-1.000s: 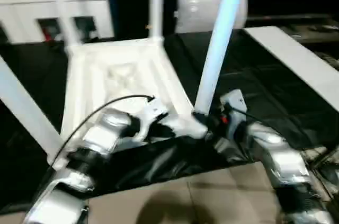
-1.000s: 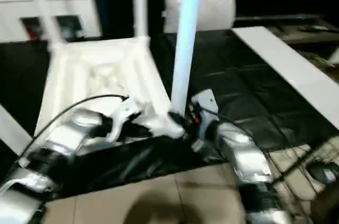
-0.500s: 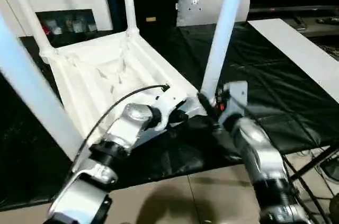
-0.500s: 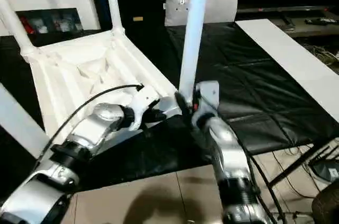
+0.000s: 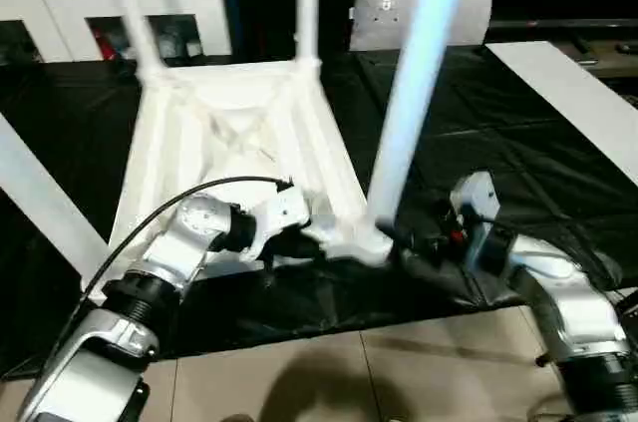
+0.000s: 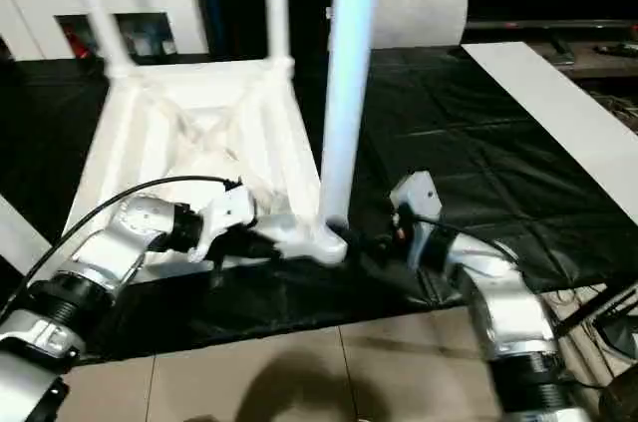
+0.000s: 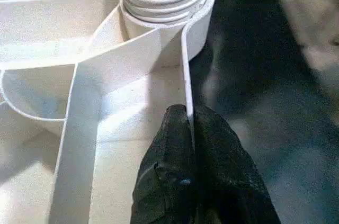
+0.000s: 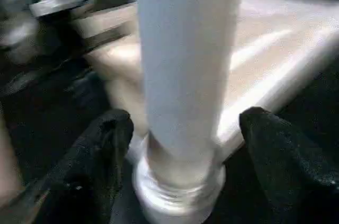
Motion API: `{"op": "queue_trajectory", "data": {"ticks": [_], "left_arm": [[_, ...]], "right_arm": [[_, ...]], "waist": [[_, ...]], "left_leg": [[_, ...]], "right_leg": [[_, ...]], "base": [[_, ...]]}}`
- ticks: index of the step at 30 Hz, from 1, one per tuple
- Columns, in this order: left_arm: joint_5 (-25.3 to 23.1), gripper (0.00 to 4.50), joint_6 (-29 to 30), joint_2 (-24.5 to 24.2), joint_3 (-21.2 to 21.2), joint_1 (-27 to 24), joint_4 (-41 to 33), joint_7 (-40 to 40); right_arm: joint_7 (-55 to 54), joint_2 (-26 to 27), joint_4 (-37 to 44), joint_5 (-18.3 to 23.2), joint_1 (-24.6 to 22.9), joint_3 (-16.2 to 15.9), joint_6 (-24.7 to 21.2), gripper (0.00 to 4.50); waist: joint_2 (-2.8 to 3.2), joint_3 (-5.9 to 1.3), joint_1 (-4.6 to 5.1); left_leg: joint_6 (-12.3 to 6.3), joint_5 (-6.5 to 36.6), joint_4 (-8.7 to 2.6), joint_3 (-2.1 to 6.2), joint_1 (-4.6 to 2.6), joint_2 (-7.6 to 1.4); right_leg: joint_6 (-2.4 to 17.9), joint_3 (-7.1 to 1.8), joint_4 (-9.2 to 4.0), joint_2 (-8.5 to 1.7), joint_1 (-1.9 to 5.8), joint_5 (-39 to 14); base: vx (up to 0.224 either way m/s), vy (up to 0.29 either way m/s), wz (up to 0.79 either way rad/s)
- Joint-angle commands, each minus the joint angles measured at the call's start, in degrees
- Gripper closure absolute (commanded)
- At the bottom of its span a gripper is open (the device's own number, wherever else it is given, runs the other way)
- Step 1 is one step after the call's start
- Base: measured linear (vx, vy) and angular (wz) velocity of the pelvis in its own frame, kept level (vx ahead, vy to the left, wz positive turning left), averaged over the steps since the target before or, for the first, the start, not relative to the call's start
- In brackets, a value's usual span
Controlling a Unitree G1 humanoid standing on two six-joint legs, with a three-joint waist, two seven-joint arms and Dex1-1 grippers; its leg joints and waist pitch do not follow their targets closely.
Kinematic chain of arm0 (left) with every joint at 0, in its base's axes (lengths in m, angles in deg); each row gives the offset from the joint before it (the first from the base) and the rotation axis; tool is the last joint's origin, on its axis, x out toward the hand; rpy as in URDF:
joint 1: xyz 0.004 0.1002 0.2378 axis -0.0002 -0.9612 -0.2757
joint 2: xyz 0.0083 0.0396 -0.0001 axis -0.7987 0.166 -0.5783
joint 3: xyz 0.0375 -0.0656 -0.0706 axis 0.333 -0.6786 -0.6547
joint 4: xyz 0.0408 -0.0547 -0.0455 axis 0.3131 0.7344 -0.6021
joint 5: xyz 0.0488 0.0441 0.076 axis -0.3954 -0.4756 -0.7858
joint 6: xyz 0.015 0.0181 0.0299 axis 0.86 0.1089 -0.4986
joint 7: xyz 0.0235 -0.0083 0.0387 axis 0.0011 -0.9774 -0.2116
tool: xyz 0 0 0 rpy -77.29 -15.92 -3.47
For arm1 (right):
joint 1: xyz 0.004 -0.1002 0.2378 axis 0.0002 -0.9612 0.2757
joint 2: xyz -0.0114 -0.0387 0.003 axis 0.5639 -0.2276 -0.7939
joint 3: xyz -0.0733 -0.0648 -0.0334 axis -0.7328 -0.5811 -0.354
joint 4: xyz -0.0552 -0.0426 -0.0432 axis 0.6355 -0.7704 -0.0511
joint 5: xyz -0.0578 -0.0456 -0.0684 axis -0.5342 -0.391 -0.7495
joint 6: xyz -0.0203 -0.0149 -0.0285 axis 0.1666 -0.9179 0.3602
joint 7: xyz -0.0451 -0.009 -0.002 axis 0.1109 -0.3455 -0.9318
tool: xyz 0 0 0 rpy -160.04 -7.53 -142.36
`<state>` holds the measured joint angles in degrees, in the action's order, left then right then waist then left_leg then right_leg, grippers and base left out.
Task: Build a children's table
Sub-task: Rotate leg to tighten
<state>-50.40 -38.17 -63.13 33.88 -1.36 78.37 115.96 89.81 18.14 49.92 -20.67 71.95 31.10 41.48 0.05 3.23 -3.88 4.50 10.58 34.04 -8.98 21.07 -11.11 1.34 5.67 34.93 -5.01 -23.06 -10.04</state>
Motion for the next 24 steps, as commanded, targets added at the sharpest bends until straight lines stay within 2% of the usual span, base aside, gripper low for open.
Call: {"op": "queue_trajectory", "data": {"ticks": [1, 3, 5, 6, 8, 11, 15, 19, 24], "left_arm": [[0.59, 4.50, -4.07, -0.23, 3.45, 1.41, -1.23, 8.22], [0.48, 4.50, -5.13, -0.74, 4.15, 1.71, -1.06, 10.11], [0.35, 4.50, -5.96, -0.95, 4.72, 1.98, -0.84, 11.26], [0.18, 4.50, -6.68, -1.05, 5.14, 2.19, -0.60, 12.03], [-0.21, 4.50, -7.39, -1.10, 5.72, 2.50, -0.31, 12.77], [-0.55, 4.50, -8.27, -0.97, 5.90, 2.87, 0.35, 13.85], [-0.86, 4.50, -9.98, -0.64, 5.98, 3.81, 2.26, 15.04], [-1.03, 4.50, -10.82, -0.45, 6.20, 4.54, 3.57, 15.00], [-1.06, 4.50, -10.71, -0.24, 5.26, 4.82, 4.61, 14.34]], "right_arm": [[6.12, -1.34, -1.33, 0.87, 2.26, -2.13, -0.74, 1.14], [8.64, -1.82, -2.60, 0.72, 3.48, -3.22, -0.89, 1.25], [10.61, -2.13, -3.47, 0.59, 4.35, -4.11, -1.27, 1.41], [12.35, -2.21, -4.21, 0.19, 5.08, -5.03, -1.49, 1.52], [13.95, -2.22, -4.82, -0.15, 5.72, -5.96, -1.79, 1.76], [15.84, -2.40, -5.37, 0.33, 6.47, -7.02, -2.36, 2.03], [20.07, -3.07, -6.14, 1.01, 7.68, -8.86, -3.63, 2.32], [21.75, -3.22, -6.41, 1.27, 8.15, -9.27, -4.18, 2.44], [22.42, -3.10, -5.52, 2.07, 7.63, -9.42, -5.59, 2.46]], "waist": [[-0.32, -4.09, 0.13], [-0.29, -4.08, 0.02], [-0.64, -3.99, -0.62], [-0.53, -4.08, -1.06], [-0.77, -4.06, -1.31], [-0.88, -4.10, -1.25], [-0.98, -4.15, -1.44], [-1.08, -4.19, -1.75], [-0.86, -4.22, -2.12]], "left_leg": [[-5.20, 10.66, -3.71, -0.19, -0.33, -1.97], [-5.10, 10.20, -3.71, -0.21, -0.30, -2.05], [-4.88, 10.83, -3.70, -0.48, -0.55, -2.23], [-4.69, 10.36, -3.71, -0.50, -0.64, -2.34], [-4.56, 10.29, -3.76, -0.56, -0.67, -2.39], [-4.05, 10.19, -3.78, -0.56, -0.42, -2.34], [-3.94, 10.27, -3.68, -0.68, -0.56, -2.33], [-3.88, 9.62, -3.66, -0.72, -0.55, -2.33], [-3.64, 9.27, -3.63, -0.77, -0.61, -2.37]], "right_leg": [[12.05, -3.14, -4.42, -3.46, 3.54, -12.22], [12.54, -3.07, -4.25, -3.46, 3.46, -11.92], [12.17, -3.11, -4.45, -3.54, 3.28, -13.86], [12.16, -3.15, -4.28, -3.62, 3.22, -13.63], [12.09, -3.12, -4.19, -3.63, 3.15, -13.80], [11.70, -3.12, -4.10, -3.69, 3.32, -13.60], [11.48, -3.17, -4.22, -3.79, 3.20, -14.10], [11.42, -3.16, -4.09, -3.74, 3.23, -13.61], [11.31, -3.13, -4.07, -3.67, 3.19, -13.36]], "base": [[0.000, 0.000, 0.00], [0.000, 0.000, 0.00], [0.000, 0.000, 0.00], [0.000, 0.000, 0.00], [0.000, 0.000, 0.00], [0.000, 0.000, 0.00], [0.000, 0.000, 0.00], [0.000, 0.000, 0.00], [0.000, 0.000, 0.00]]}}
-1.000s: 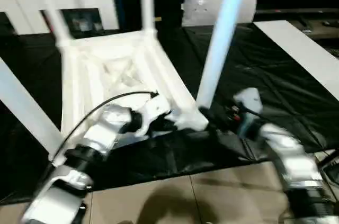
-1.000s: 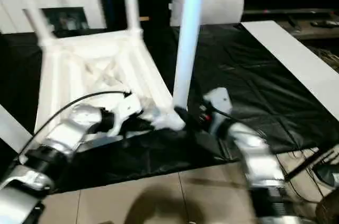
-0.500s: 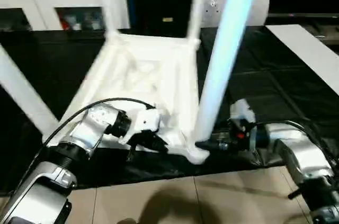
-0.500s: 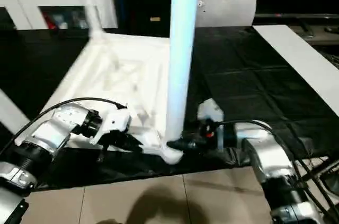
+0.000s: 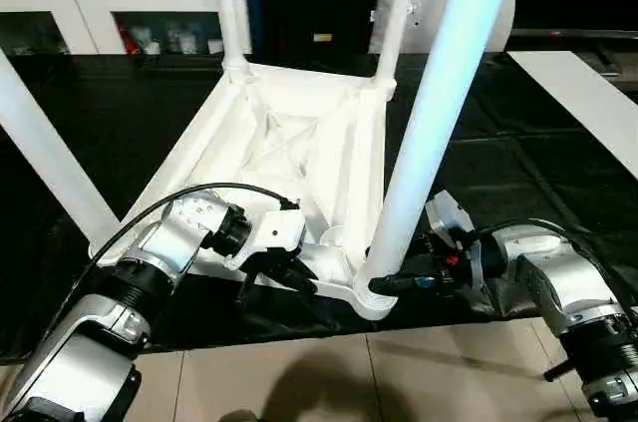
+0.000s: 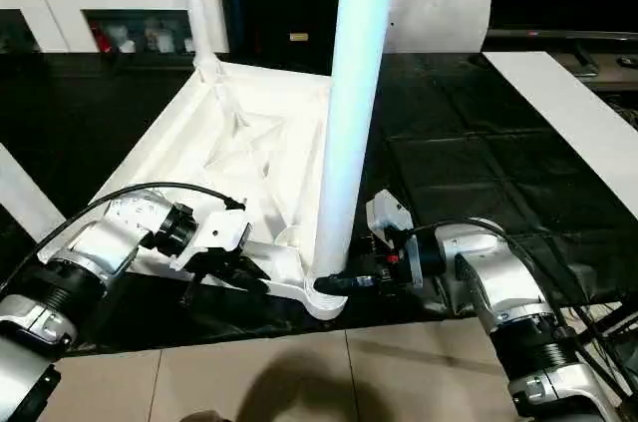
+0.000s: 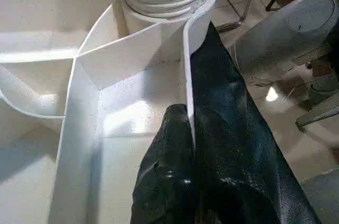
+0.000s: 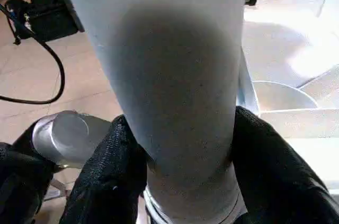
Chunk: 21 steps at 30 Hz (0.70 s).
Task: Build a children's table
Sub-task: Rotate leg to tighten
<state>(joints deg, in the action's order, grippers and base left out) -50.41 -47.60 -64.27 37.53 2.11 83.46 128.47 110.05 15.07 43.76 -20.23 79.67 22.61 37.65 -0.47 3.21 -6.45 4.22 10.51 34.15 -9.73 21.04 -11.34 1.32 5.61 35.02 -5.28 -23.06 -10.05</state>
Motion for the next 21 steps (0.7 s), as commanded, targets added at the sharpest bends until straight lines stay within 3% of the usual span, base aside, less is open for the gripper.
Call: {"op": "queue_trajectory", "data": {"ticks": [1, 6, 7, 8, 10, 12, 14, 15, 17, 21], "left_arm": [[-0.39, 4.50, 0.17, 1.22, 0.54, 1.16, -0.43, 0.61], [0.43, 4.50, 3.27, 1.71, -1.16, 0.77, -0.93, -2.51], [0.85, 4.50, 8.37, 2.32, -2.78, 0.44, -2.21, -6.63], [0.97, 4.50, 9.19, 2.47, -3.08, 0.38, -2.44, -7.31], [1.95, 4.50, 12.65, 3.30, -4.50, 0.00, -3.77, -9.55], [1.98, 4.50, 15.97, 4.50, -5.63, -0.41, -5.66, -12.79], [1.52, 4.50, 18.92, 6.03, -6.49, -0.60, -7.09, -16.51], [1.29, 4.50, 20.28, 6.84, -6.85, -0.60, -7.64, -18.39], [0.77, 4.50, 23.17, 9.07, -7.77, -0.17, -8.37, -23.20], [-0.23, 4.50, 26.08, 12.81, -8.74, 1.09, -8.17, -30.53]], "right_arm": [[1.44, 0.48, 1.75, 2.67, -0.85, -0.32, -3.02, 2.46], [-1.99, 1.71, 4.11, 4.11, -2.27, 1.08, -5.55, 2.46], [-7.03, 3.08, 7.01, 4.41, -3.69, 2.16, -8.56, 2.46], [-7.98, 3.38, 7.45, 4.31, -3.90, 2.32, -8.78, 2.46], [-13.53, 5.61, 8.58, 2.89, -4.50, 3.04, -9.09, 2.46], [-21.32, 9.16, 8.57, 0.26, -4.63, 3.73, -9.64, 2.46], [-28.80, 13.11, 8.04, -1.29, -4.45, 4.87, -10.45, 2.46], [-32.28, 15.04, 7.75, -1.81, -4.26, 5.56, -10.95, 2.46], [-38.67, 18.59, 7.27, -3.56, -3.93, 5.93, -11.41, 2.46], [-50.60, 24.57, 5.01, -5.49, -2.27, 7.73, -12.34, 2.47]], "waist": [[-0.32, -4.21, 0.42], [0.04, -4.18, 0.31], [0.03, -4.11, 0.42], [0.04, -3.97, 0.32], [0.05, -3.83, 0.72], [0.11, -3.71, 1.34], [-0.17, -3.54, 2.68], [-0.06, -3.52, 3.43], [-0.48, -3.66, 4.42], [0.03, -3.78, 5.23]], "left_leg": [[-3.21, 9.61, -3.75, -0.02, -0.64, -2.17], [-2.59, 10.29, -3.84, 0.00, -0.68, -2.13], [-2.12, 10.89, -3.93, -0.01, -0.77, -2.18], [-1.95, 11.09, -4.05, 0.02, -0.87, -2.20], [-0.71, 13.54, -4.19, 0.17, -0.85, -1.89], [0.46, 14.48, -4.38, 0.29, -0.88, -1.98], [1.22, 15.54, -4.60, 0.67, -0.05, -1.52], [1.39, 16.64, -4.39, 0.66, -0.41, -1.39], [1.07, 15.92, -4.09, 0.67, -0.16, -1.19], [-0.06, 14.39, -3.93, 0.48, -0.37, -1.15]], "right_leg": [[11.35, -3.06, -4.19, -3.41, 3.19, -13.35], [11.19, -3.05, -4.27, -3.37, 3.23, -13.95], [11.06, -3.05, -4.30, -3.30, 3.13, -14.55], [10.83, -3.08, -4.50, -3.26, 3.12, -15.00], [9.31, -2.86, -5.04, -3.44, 3.14, -20.38], [8.32, -2.91, -5.22, -3.43, 2.85, -22.62], [5.92, -2.37, -5.60, -3.37, 3.43, -27.18], [4.97, -2.17, -6.22, -3.40, 2.89, -29.90], [4.57, -2.14, -6.38, -3.40, 2.91, -30.47], [6.18, -2.36, -6.28, -3.06, 2.45, -26.62]], "base": [[0.000, 0.000, 0.00], [0.000, 0.000, 0.00], [0.000, 0.000, 0.00], [0.000, 0.000, 0.00], [0.000, 0.000, 0.00], [0.000, 0.000, 0.00], [0.000, 0.000, 0.00], [0.000, 0.000, 0.00], [0.000, 0.000, 0.00], [0.000, 0.000, 0.00]]}}
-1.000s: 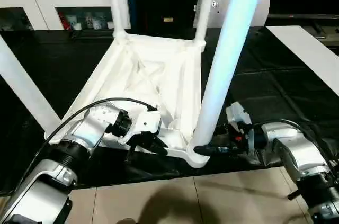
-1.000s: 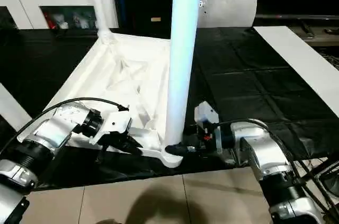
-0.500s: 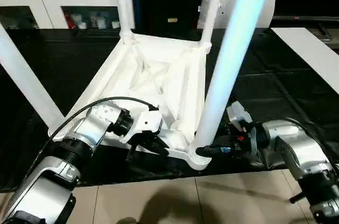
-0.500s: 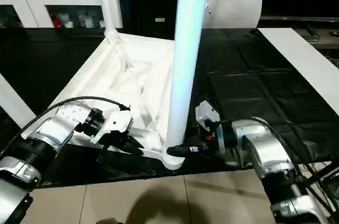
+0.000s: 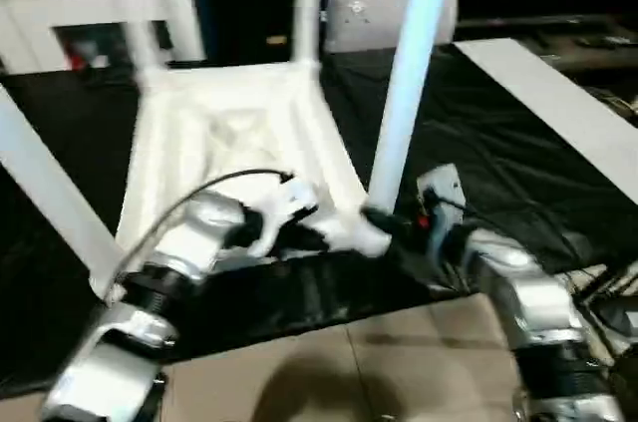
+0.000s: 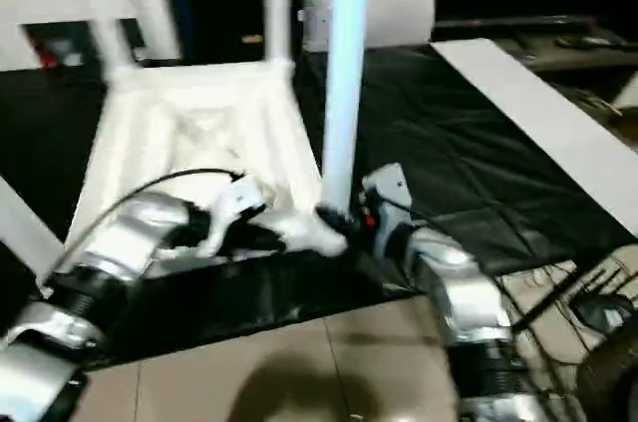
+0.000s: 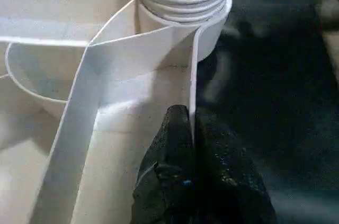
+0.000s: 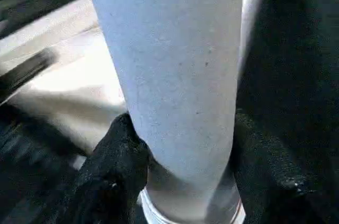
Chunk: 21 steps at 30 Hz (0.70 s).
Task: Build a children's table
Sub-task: Rotate leg to tighten
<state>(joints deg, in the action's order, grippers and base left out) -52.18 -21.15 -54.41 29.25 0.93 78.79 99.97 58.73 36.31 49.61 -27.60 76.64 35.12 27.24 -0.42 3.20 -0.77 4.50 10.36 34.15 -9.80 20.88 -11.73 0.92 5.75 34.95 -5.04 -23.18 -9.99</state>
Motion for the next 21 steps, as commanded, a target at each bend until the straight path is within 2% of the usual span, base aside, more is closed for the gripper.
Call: {"op": "queue_trajectory", "data": {"ticks": [1, 3, 4, 5, 6, 7, 10, 11, 13, 14, 15, 18, 19, 21], "left_arm": [[1.09, 4.50, 0.24, 3.73, -0.53, 2.50, -3.50, -3.54], [0.48, 4.50, 0.71, 4.87, -0.73, 2.84, -3.31, -5.77], [-0.91, 4.50, 0.50, 6.96, -0.80, 3.64, -2.45, -9.82], [-0.93, 4.50, 0.48, 6.99, -0.80, 3.66, -2.44, -9.88], [-1.33, 4.50, 0.25, 7.52, -0.78, 3.87, -2.19, -11.02], [-1.61, 4.50, -0.07, 7.50, -0.63, 3.89, -2.29, -11.71], [-1.66, 4.50, -0.78, 6.64, -0.61, 3.63, -2.34, -11.28], [-1.72, 4.50, -1.57, 6.09, -0.42, 3.47, -2.24, -10.58], [-1.62, 4.50, -2.17, 5.28, -0.19, 3.16, -2.26, -9.43], [-1.69, 4.50, -2.48, 4.84, -0.11, 2.93, -2.32, -8.76], [-1.92, 4.50, -2.79, 3.89, 0.15, 2.56, -2.30, -7.61], [-2.41, 4.50, -4.49, 2.19, 0.65, 2.04, -1.78, -5.78], [-2.18, 4.50, -6.60, 0.33, 0.98, 1.72, -0.97, -2.89], [-1.64, 4.50, -8.71, -1.47, 1.48, 1.39, -0.53, 0.88]], "right_arm": [[-2.72, 5.06, -1.74, 1.36, 1.40, -3.73, -2.11, 2.47], [-6.62, 6.91, -3.14, 0.50, 2.36, -2.50, -1.93, 2.47], [-11.47, 8.92, -5.28, -1.69, 3.91, -1.58, 0.47, 2.47], [-11.53, 8.94, -5.31, -1.73, 3.93, -1.57, 0.52, 2.12], [-12.68, 9.34, -5.72, -2.35, 4.30, -1.31, 1.63, 1.92], [-13.37, 9.57, -5.58, -2.09, 4.36, -0.30, 3.07, 1.78], [-12.85, 8.38, -4.79, -2.59, 3.57, -0.13, 4.47, 1.70], [-12.36, 7.84, -4.47, -2.65, 3.07, -0.05, 5.10, 1.51], [-11.59, 6.92, -3.85, -2.56, 2.26, 0.18, 5.91, 1.30], [-11.22, 6.42, -3.66, -2.70, 1.85, 0.33, 6.68, 1.30], [-9.39, 5.08, -2.85, -2.69, 0.93, 0.29, 7.96, 1.06], [-5.81, 2.58, -1.58, -2.19, -0.58, 0.21, 9.62, 0.86], [-0.45, -0.48, 0.20, 0.42, -1.84, 1.09, 8.87, 0.79], [5.85, -4.67, 1.43, 1.48, -2.87, 0.50, 8.88, 0.68]], "waist": [[-0.05, -3.83, -0.48], [0.00, -3.87, -0.25], [-0.07, -3.98, -0.29], [0.10, -3.98, -0.10], [0.10, -4.23, -0.25], [0.14, -4.18, -0.30], [0.17, -4.31, -0.49], [0.12, -4.38, -0.60], [0.10, -4.37, -0.72], [-0.14, -4.35, -0.75], [0.02, -4.32, -0.96], [0.02, -4.22, -1.28], [-0.02, -4.15, -1.35], [-0.02, -4.04, -1.50]], "left_leg": [[-0.48, 14.14, -3.95, 0.54, -0.14, -0.79], [-0.59, 13.53, -4.05, 0.45, -0.10, -0.98], [-0.76, 13.20, -4.01, 0.41, -0.23, -1.00], [-0.53, 12.62, -4.01, 0.35, -0.22, -1.10], [-0.82, 11.12, -3.90, 0.33, -0.08, -1.01], [-1.17, 10.51, -3.93, 0.29, 0.01, -1.04], [-2.36, 8.86, -3.78, 0.18, 0.15, -0.99], [-2.75, 8.00, -3.75, 0.16, 0.13, -1.01], [-3.22, 7.77, -3.70, 0.06, 0.13, -1.01], [-3.43, 7.72, -3.70, 0.01, 0.20, -1.03], [-3.53, 7.81, -3.72, 0.03, 0.09, -1.07], [-3.76, 8.44, -3.74, -0.04, 0.03, -1.17], [-3.82, 9.16, -3.77, -0.07, -0.07, -1.13], [-3.98, 10.37, -3.82, -0.01, -0.07, -1.18]], "right_leg": [[6.71, -2.53, -6.14, -3.23, 2.71, -25.76], [7.92, -2.78, -5.71, -3.15, 2.63, -22.40], [8.47, -2.82, -5.62, -3.08, 2.72, -20.61], [9.49, -2.98, -5.24, -3.09, 2.61, -18.21], [10.07, -3.03, -4.88, -3.03, 3.02, -15.02], [10.37, -3.08, -4.80, -3.05, 3.08, -13.66], [11.24, -3.16, -4.37, -3.01, 3.37, -9.77], [11.69, -3.17, -4.19, -3.02, 3.45, -8.21], [12.07, -3.23, -4.13, -3.05, 3.48, -7.36], [12.17, -3.25, -4.12, -3.06, 3.52, -7.26], [12.03, -3.24, -4.14, -3.08, 3.51, -7.67], [11.98, -3.31, -4.20, -3.12, 3.45, -8.34], [11.78, -3.30, -4.41, -3.10, 3.43, -9.24], [11.20, -3.26, -4.58, -3.06, 3.49, -10.89]], "base": [[0.000, 0.000, 0.00], [0.000, 0.000, 0.00], [0.000, 0.000, 0.00], [0.000, 0.000, 0.00], [0.000, 0.000, 0.00], [0.000, 0.000, 0.00], [0.000, 0.000, 0.00], [0.000, 0.000, 0.00], [0.000, 0.000, 0.00], [0.000, 0.000, 0.00], [0.000, 0.000, 0.00], [0.000, 0.000, 0.00], [0.000, 0.000, 0.00], [0.000, 0.000, 0.00]]}}
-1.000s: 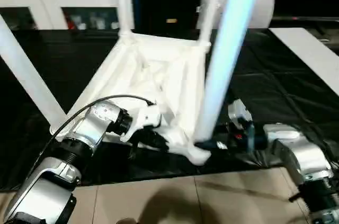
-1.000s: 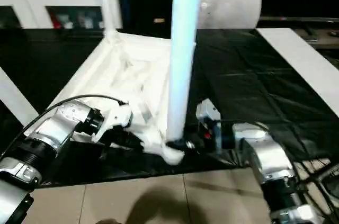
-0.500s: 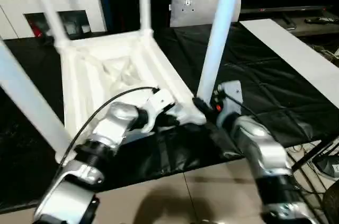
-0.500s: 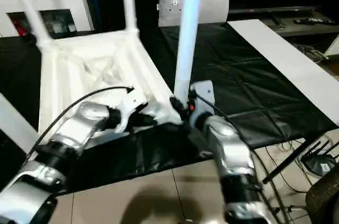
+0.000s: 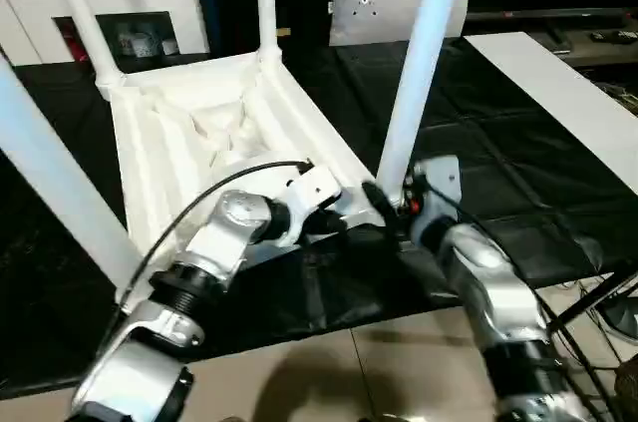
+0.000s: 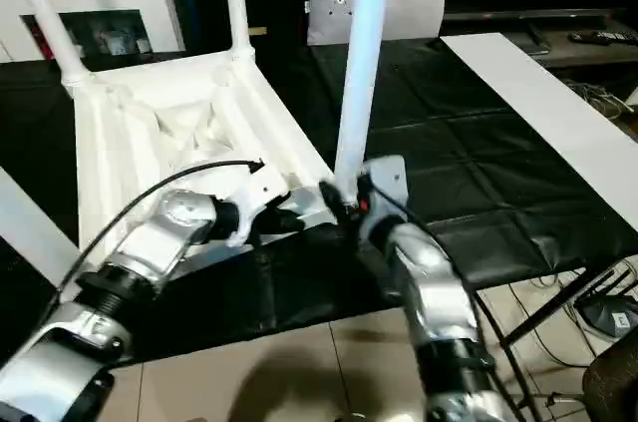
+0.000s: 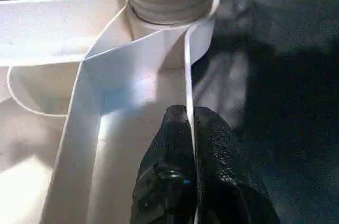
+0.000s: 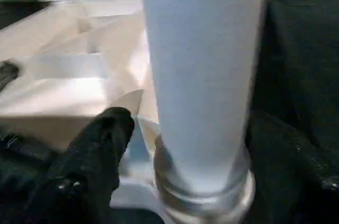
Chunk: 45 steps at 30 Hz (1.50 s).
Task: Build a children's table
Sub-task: Rotate leg to tighten
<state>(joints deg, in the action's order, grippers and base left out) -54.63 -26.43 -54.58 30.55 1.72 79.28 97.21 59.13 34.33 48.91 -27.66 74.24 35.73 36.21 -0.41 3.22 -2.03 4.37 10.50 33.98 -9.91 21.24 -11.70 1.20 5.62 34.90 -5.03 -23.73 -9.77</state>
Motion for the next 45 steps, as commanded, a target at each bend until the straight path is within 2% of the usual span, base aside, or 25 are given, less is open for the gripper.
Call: {"op": "queue_trajectory", "data": {"ticks": [1, 3, 6, 8, 9, 10, 12, 13, 14, 15, 17, 18, 19, 20, 21, 22, 23, 30, 35, 40, 41, 44, 45], "left_arm": [[0.98, 4.50, -4.00, -1.78, 0.36, 0.51, -0.94, 4.76], [2.07, 4.50, -5.40, -3.62, 1.33, -0.21, -1.59, 10.32], [2.21, 4.50, -8.37, -6.32, 3.21, -0.69, -1.61, 16.58], [2.31, 4.50, -10.20, -7.40, 4.08, -0.74, -1.41, 19.58], [2.51, 4.50, -10.83, -7.81, 4.43, -0.73, -1.41, 20.99], [2.70, 4.50, -11.32, -8.09, 4.68, -0.72, -1.42, 22.06], [3.55, 4.50, -13.10, -8.95, 5.55, -0.70, -1.42, 26.33], [3.61, 4.50, -13.21, -9.07, 5.69, -0.67, -1.43, 26.88], [3.68, 4.50, -13.81, -9.66, 6.53, -0.49, -1.48, 29.66], [3.61, 4.50, -13.91, -9.86, 6.88, -0.39, -1.51, 30.66], [3.57, 4.50, -13.96, -9.92, 7.00, -0.35, -1.51, 30.98], [3.62, 4.50, -14.20, -10.07, 7.31, -0.29, -1.54, 31.91], [3.64, 4.50, -14.51, -10.18, 7.58, -0.23, -1.58, 32.63], [3.64, 4.50, -14.73, -10.25, 7.76, -0.19, -1.60, 33.09], [3.61, 4.50, -15.09, -10.37, 8.07, -0.13, -1.65, 33.80], [3.59, 4.50, -15.43, -10.42, 8.24, -0.04, -1.54, 34.31], [3.41, 4.50, -15.83, -10.45, 8.45, 0.06, -1.44, 34.57], [2.78, 4.50, -17.19, -10.34, 8.83, 0.54, -0.86, 35.87], [2.50, 4.50, -17.83, -10.46, 8.99, 0.73, -0.38, 36.25], [2.43, 4.50, -18.14, -10.58, 8.93, 0.73, -0.02, 36.14], [2.54, 4.50, -17.96, -10.49, 8.65, 0.61, 0.00, 35.63], [2.98, 4.50, -15.02, -10.05, 7.48, -0.09, -0.94, 32.89], [2.93, 4.50, -13.06, -9.64, 6.76, -0.31, -1.29, 30.66]], "right_arm": [[7.23, -3.93, 2.35, 1.58, -0.70, -0.52, 0.15, 0.56], [13.66, -7.68, 3.13, 2.90, -1.28, -1.27, 0.11, 0.56], [23.57, -12.87, 3.71, 5.07, -1.43, -2.60, 0.14, 0.56], [27.73, -14.90, 3.19, 5.18, -1.19, -3.75, 0.57, 0.56], [29.87, -16.13, 2.75, 4.75, -1.01, -4.68, 1.24, 0.56], [31.35, -17.00, 2.40, 4.43, -0.85, -5.39, 1.73, 0.56], [35.35, -18.73, 1.09, 4.57, 0.27, -7.08, 1.99, 0.56], [35.88, -18.86, 0.85, 4.64, 0.49, -7.27, 2.03, 0.56], [38.67, -19.25, -0.45, 5.05, 1.71, -8.14, 2.29, 0.71], [39.73, -19.33, -1.32, 4.73, 2.37, -8.68, 2.74, 0.82], [40.13, -19.37, -1.71, 4.49, 2.64, -8.94, 3.03, 0.82], [41.73, -19.48, -2.43, 4.49, 3.29, -9.67, 2.89, 1.02], [43.11, -19.48, -2.63, 4.99, 3.71, -10.08, 2.26, 1.02], [44.00, -19.47, -2.74, 5.34, 3.99, -10.34, 1.83, 1.21], [45.43, -19.40, -2.78, 6.05, 4.40, -10.71, 0.95, 1.21], [46.40, -19.39, -2.97, 6.52, 4.73, -11.00, 0.56, 1.33], [47.29, -19.21, -3.09, 6.85, 5.10, -11.38, 0.48, 1.46], [51.48, -17.86, -6.18, 7.16, 7.43, -13.22, 0.78, 1.94], [53.72, -17.75, -6.82, 7.76, 8.16, -13.97, -0.67, 2.40], [54.75, -17.61, -6.84, 8.23, 8.17, -14.20, -1.39, 2.48], [54.70, -17.34, -6.61, 8.51, 7.92, -13.96, -1.78, 2.49], [53.17, -16.59, -3.74, 10.36, 5.96, -12.93, -4.46, 2.49], [51.43, -16.43, -2.34, 10.03, 4.81, -13.00, -5.30, 2.49]], "waist": [[0.04, -3.99, -0.26], [-0.04, -3.96, -0.40], [0.05, -3.99, -0.68], [0.07, -3.95, -1.08], [-0.22, -3.98, -1.12], [-0.06, -4.00, -1.46], [-0.11, -3.96, -1.88], [-0.22, -4.00, -1.96], [-0.57, -4.00, -2.17], [-0.32, -3.98, -2.53], [-0.35, -3.99, -2.88], [-0.35, -3.98, -3.06], [-0.35, -3.99, -3.10], [-0.75, -4.03, -3.14], [-0.58, -4.01, -3.20], [-0.97, -4.01, -3.17], [-0.84, -4.07, -3.24], [-0.98, -4.10, -3.38], [-1.05, -4.07, -3.46], [-1.02, -4.13, -3.48], [-0.87, -4.10, -3.47], [-0.90, -4.11, -3.58], [-0.59, -4.13, -3.72]], "left_leg": [[-3.74, 10.77, -3.64, 0.08, -0.41, -1.21], [-3.61, 11.84, -3.61, 0.05, -0.50, -1.16], [-3.84, 12.09, -3.58, 0.11, -0.65, -1.37], [-3.83, 12.01, -3.61, 0.09, -0.74, -1.47], [-3.85, 11.91, -3.63, 0.02, -0.74, -1.50], [-3.66, 11.60, -3.62, 0.04, -0.82, -1.58], [-3.56, 11.54, -3.68, 0.04, -0.89, -1.65], [-3.50, 11.55, -3.67, 0.03, -0.85, -1.69], [-3.53, 11.60, -3.63, -0.08, -0.89, -1.68], [-3.42, 11.37, -3.65, -0.08, -0.91, -1.75], [-3.13, 11.31, -3.63, -0.13, -1.08, -1.84], [-3.01, 11.32, -3.64, -0.14, -1.11, -1.87], [-3.05, 11.30, -3.65, -0.10, -0.99, -1.84], [-3.13, 11.10, -3.67, -0.08, -0.89, -1.79], [-3.12, 11.08, -3.65, -0.12, -0.93, -1.86], [-3.24, 11.06, -3.62, -0.16, -0.90, -1.86], [-3.30, 10.78, -3.62, -0.10, -0.85, -1.88], [-2.99, 10.22, -3.59, -0.11, -0.74, -1.87], [-2.67, 10.25, -3.62, -0.09, -0.81, -1.87], [-2.55, 10.12, -3.60, -0.10, -0.80, -1.89], [-2.49, 10.16, -3.63, -0.08, -0.78, -1.90], [-2.47, 10.02, -3.62, -0.12, -0.84, -1.91], [-2.33, 9.95, -3.67, -0.05, -0.95, -2.00]], "right_leg": [[10.63, -3.14, -4.64, -3.07, 4.06, -11.99], [10.42, -3.11, -4.85, -3.10, 4.00, -14.05], [11.02, -3.12, -4.73, -3.17, 3.86, -14.01], [11.28, -3.11, -4.71, -3.20, 3.75, -14.00], [11.31, -3.12, -4.71, -3.18, 3.78, -14.02], [11.49, -3.15, -4.59, -3.30, 3.72, -13.91], [11.70, -3.10, -4.54, -3.32, 3.66, -13.93], [11.77, -3.08, -4.49, -3.35, 3.71, -13.98], [11.76, -3.10, -4.48, -3.30, 3.64, -14.18], [11.77, -3.11, -4.45, -3.45, 3.62, -14.65], [11.67, -3.15, -4.42, -3.49, 3.45, -14.91], [11.72, -3.17, -4.36, -3.51, 3.45, -14.59], [11.74, -3.12, -4.28, -3.49, 3.57, -14.48], [11.61, -3.03, -4.18, -3.49, 3.69, -14.77], [11.45, -3.07, -4.29, -3.54, 3.58, -15.11], [11.39, -3.07, -4.30, -3.52, 3.61, -15.16], [11.46, -3.07, -4.17, -3.60, 3.71, -14.96], [11.14, -3.02, -4.14, -3.65, 3.56, -15.71], [11.03, -3.02, -4.15, -3.61, 3.59, -15.54], [10.97, -3.01, -4.13, -3.60, 3.59, -15.62], [11.10, -3.02, -4.13, -3.58, 3.60, -15.29], [11.18, -3.06, -4.08, -3.53, 3.64, -14.71], [11.32, -3.08, -3.95, -3.57, 3.63, -14.38]], "base": [[0.000, 0.000, 0.00], [0.000, 0.000, 0.00], [0.000, 0.000, 0.00], [0.000, 0.000, 0.00], [0.000, 0.000, 0.00], [0.000, 0.000, 0.00], [0.000, 0.000, 0.00], [0.000, 0.000, 0.00], [0.000, 0.000, 0.00], [0.000, 0.000, 0.00], [0.000, 0.000, 0.00], [0.000, 0.000, 0.00], [0.000, 0.000, 0.00], [0.000, 0.000, 0.00], [0.000, 0.000, 0.00], [0.000, 0.000, 0.00], [0.000, 0.000, 0.00], [0.000, 0.000, 0.00], [0.000, 0.000, 0.00], [0.000, 0.000, 0.00], [0.000, 0.000, 0.00], [0.000, 0.000, 0.00], [0.000, 0.000, 0.00]]}}
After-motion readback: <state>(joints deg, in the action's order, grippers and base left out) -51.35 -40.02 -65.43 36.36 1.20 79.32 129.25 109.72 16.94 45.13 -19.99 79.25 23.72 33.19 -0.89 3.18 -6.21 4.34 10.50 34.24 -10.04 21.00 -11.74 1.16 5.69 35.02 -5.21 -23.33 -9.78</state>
